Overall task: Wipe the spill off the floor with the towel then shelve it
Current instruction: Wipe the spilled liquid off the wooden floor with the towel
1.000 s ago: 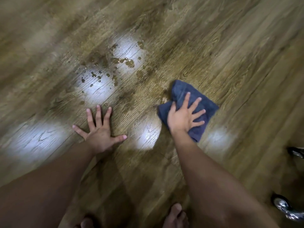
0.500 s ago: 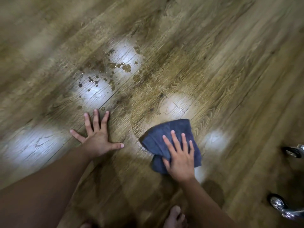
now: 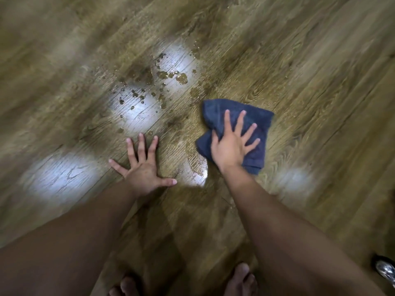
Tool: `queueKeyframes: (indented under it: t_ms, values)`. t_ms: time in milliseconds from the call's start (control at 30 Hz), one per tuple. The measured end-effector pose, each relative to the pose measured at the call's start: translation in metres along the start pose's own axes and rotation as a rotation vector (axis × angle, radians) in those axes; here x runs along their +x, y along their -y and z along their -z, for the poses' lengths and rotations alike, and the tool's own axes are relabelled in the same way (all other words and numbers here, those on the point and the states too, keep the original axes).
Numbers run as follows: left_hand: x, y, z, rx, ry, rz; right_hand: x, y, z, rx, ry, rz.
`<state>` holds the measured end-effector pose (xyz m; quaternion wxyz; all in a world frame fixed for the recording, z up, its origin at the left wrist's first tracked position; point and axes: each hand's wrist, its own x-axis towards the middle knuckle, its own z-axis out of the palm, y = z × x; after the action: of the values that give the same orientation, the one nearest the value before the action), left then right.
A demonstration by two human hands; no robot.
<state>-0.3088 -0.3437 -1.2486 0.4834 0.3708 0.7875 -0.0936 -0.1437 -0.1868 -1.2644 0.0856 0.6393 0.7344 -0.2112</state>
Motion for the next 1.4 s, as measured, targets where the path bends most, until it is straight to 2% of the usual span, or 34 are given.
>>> queueKeyframes:
  t_ms: [100,167,267,367,433,500,567,633,700,800,967,1100,1300,1400]
  values:
    - [0.0,0.003,-0.002,-0.019,-0.021,-0.015,-0.03,0.017,-0.017,-0.117,0.039,0.273]
    - [-0.001,0.004,-0.003,-0.028,-0.036,-0.027,-0.058,0.009,-0.03,-0.14,0.028,0.383]
    - [-0.003,0.002,-0.004,-0.094,-0.097,-0.044,-0.09,-0.032,-0.042,-0.171,0.054,0.446]
    - [-0.011,0.013,-0.003,-0.197,-0.258,-0.074,-0.108,-0.081,-0.042,-0.228,0.053,0.483]
    - [-0.018,0.034,0.001,-0.219,-0.368,-0.017,-0.11,-0.099,-0.036,-0.236,0.035,0.491]
    - [-0.02,0.061,0.013,-0.299,-0.434,0.112,-0.109,-0.103,-0.035,-0.235,0.044,0.478]
    - [-0.017,0.089,0.03,-0.425,-0.419,0.25,-0.109,-0.1,-0.034,-0.239,0.059,0.452]
    - [-0.009,0.106,0.047,-0.51,-0.329,0.325,-0.11,-0.097,-0.036,-0.255,0.057,0.429]
    - [-0.004,0.11,0.051,-0.477,-0.242,0.33,-0.112,-0.098,-0.037,-0.275,0.044,0.424]
    - [0.002,0.111,0.051,-0.463,-0.192,0.322,-0.112,-0.089,-0.038,-0.259,0.038,0.426]
    - [0.001,0.113,0.055,-0.47,-0.154,0.313,-0.115,-0.035,-0.048,-0.2,0.048,0.362]
    - [0.0,0.11,0.056,-0.485,-0.127,0.319,-0.104,0.034,-0.061,-0.19,0.026,0.434]
    - [0.004,0.106,0.056,-0.489,-0.147,0.36,-0.072,0.161,-0.07,-0.141,0.093,0.496]
    - [0.006,0.109,0.056,-0.477,-0.154,0.361,-0.059,0.19,-0.07,-0.156,0.124,0.54]
